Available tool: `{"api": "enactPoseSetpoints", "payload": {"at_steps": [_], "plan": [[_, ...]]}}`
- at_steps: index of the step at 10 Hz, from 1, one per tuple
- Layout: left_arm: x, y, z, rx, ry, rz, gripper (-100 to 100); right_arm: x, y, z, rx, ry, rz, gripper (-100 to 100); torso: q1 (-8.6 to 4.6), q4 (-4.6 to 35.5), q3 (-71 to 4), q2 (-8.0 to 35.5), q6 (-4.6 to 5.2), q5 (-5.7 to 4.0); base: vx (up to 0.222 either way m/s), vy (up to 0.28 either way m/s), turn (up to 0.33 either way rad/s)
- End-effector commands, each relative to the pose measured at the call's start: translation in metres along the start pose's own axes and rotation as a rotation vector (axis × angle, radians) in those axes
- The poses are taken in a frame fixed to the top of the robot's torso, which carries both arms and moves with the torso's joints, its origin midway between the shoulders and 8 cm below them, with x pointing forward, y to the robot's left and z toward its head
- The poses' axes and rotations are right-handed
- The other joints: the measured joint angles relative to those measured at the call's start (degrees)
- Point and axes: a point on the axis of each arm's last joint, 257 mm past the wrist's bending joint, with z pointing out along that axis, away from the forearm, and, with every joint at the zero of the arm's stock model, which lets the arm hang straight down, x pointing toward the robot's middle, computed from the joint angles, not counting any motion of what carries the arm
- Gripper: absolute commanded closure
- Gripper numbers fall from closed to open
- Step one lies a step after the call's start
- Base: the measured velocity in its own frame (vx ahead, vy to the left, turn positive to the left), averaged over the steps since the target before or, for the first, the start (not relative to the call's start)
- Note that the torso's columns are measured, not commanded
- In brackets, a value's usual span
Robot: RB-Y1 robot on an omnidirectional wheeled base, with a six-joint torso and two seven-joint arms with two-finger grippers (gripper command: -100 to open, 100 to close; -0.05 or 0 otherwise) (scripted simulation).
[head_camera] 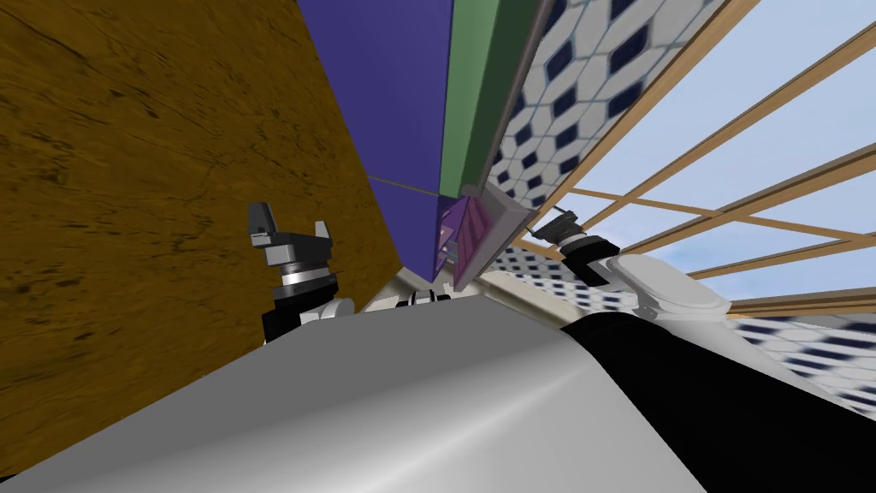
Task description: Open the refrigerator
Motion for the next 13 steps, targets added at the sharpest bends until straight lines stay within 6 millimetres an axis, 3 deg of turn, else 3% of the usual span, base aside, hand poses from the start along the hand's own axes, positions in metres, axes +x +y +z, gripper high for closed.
{"api": "enactPoseSetpoints", "payload": {"at_steps": [1, 2, 3, 5, 7, 9, 13], "plan": [[0.0, 0.0, 0.0, 0.0, 0.0, 0.0, 0, 0.008, -0.001, -0.001, 0.011, 0.02, -0.021, -100, -0.13, 0.0, 0.0, 0.0, 0.02, 0.0, 0.005, 0.056, -0.05], [0.0, 0.0, 0.0, 0.0, 0.0, 0.0, 0, 0.01, 0.0, -0.002, 0.011, 0.027, -0.024, -100, -0.34, 0.1, 0.1, 0.1, 0.1, -0.06, -0.014, 0.014, -0.035], [0.0, 0.0, 0.0, 0.0, 0.0, 0.0, 0, 0.01, 0.0, -0.002, 0.009, 0.027, -0.023, 100, -0.45, 0.1, 0.2, 0.2, 0.21, -0.16, -0.014, 0.012, -0.02], [0.0, 0.0, 0.0, 0.0, 0.0, 0.001, 0, -0.007, 0.005, 0.001, -0.004, -0.014, -0.02, 100, -0.54, 0.3, 0.2, 0.4, 0.22, 0.06, -0.045, -0.185, 0.038], [0.0, 0.0, 0.0, 0.0, 0.0, 0.001, 0, -0.015, 0.006, 0.002, -0.008, -0.034, -0.019, 100, -0.53, 0.3, 0.1, 0.2, 0.14, 0.14, -0.031, -0.32, 0.073], [0.0, 0.0, 0.0, 0.0, 0.0, 0.001, 0, -0.033, 0.008, 0.005, -0.016, -0.076, -0.019, 100, 0.35, 0.2, 0.1, 0.2, 0.15, 0.27, -0.039, -0.289, 0.061], [0.0, 0.0, 0.0, 0.0, 0.0, 0.001, 0, -0.068, 0.012, 0.008, -0.032, -0.158, -0.018, 100, 0.21, 0.3, 0.2, 0.4, 0.13, 0.33, -0.07, -0.36, 0.102]]}}
